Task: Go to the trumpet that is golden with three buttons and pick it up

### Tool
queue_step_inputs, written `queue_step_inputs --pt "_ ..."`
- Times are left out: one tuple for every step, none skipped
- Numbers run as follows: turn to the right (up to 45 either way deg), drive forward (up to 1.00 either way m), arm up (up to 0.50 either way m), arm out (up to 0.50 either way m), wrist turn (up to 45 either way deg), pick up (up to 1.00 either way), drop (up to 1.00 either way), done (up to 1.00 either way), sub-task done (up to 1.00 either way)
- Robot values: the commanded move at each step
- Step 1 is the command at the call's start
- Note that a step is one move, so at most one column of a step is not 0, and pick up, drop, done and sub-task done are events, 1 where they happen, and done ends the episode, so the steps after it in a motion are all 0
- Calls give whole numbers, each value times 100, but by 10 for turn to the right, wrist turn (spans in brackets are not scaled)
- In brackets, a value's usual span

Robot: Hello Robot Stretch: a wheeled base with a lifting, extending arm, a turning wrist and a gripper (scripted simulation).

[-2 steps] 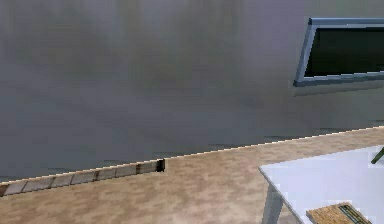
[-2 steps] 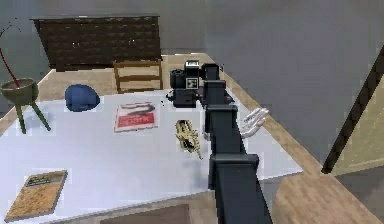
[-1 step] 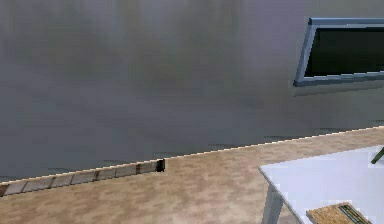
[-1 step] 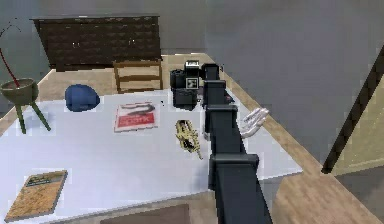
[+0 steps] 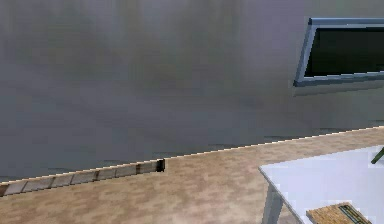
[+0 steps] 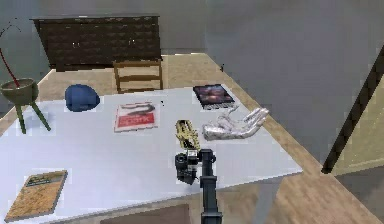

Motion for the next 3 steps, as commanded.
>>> queue_step_inputs --pt "0 0 0 0 0 100 0 0 0" --pt "0 0 10 0 0 0 0 0 0" --pt "0 0 0 0 0 0 0 100 0"
